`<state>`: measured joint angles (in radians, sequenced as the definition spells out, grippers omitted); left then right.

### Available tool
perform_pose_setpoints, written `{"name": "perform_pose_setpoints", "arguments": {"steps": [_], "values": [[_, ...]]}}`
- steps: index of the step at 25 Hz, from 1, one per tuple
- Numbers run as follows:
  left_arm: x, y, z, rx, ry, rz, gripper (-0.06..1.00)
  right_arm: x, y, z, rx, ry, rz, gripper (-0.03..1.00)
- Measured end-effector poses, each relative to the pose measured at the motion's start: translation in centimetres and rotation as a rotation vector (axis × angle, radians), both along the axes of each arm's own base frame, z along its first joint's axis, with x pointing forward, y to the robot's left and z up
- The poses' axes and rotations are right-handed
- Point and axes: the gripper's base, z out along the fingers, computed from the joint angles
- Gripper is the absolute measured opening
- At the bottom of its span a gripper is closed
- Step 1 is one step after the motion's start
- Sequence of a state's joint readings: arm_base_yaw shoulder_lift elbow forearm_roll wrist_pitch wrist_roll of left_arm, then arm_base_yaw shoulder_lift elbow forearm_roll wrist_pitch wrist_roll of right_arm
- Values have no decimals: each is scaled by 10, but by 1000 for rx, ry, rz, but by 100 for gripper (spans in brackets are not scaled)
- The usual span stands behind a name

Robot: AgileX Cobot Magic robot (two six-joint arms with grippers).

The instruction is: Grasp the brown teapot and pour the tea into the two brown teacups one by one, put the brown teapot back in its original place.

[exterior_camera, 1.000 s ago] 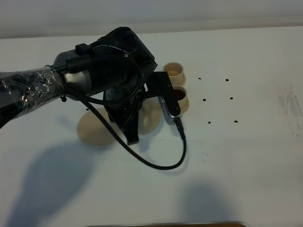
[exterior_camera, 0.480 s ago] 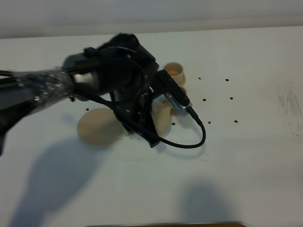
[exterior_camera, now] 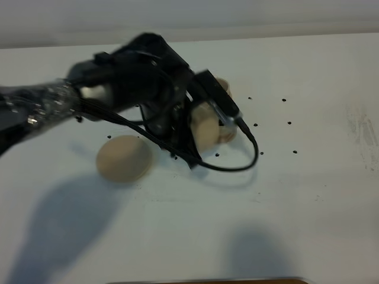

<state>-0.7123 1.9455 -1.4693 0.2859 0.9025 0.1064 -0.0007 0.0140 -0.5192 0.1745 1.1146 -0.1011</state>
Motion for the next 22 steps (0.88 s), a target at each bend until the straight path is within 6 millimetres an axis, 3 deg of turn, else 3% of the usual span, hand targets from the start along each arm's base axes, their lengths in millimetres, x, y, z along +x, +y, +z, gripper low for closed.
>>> {"name": "perform_pose_setpoints", "arguments": {"steps": [6, 10, 16, 22], "values": [[34, 41, 7, 22, -87, 54, 16, 0, 0, 0, 0, 0, 0, 22], [54, 56, 7, 3, -175, 19, 16, 0, 0, 0, 0, 0, 0, 22], [79, 63, -22, 115, -260, -135, 16, 0, 0, 0, 0, 0, 0, 22], [107, 54, -39, 209, -351, -253, 16, 0, 0, 0, 0, 0, 0, 22]]}}
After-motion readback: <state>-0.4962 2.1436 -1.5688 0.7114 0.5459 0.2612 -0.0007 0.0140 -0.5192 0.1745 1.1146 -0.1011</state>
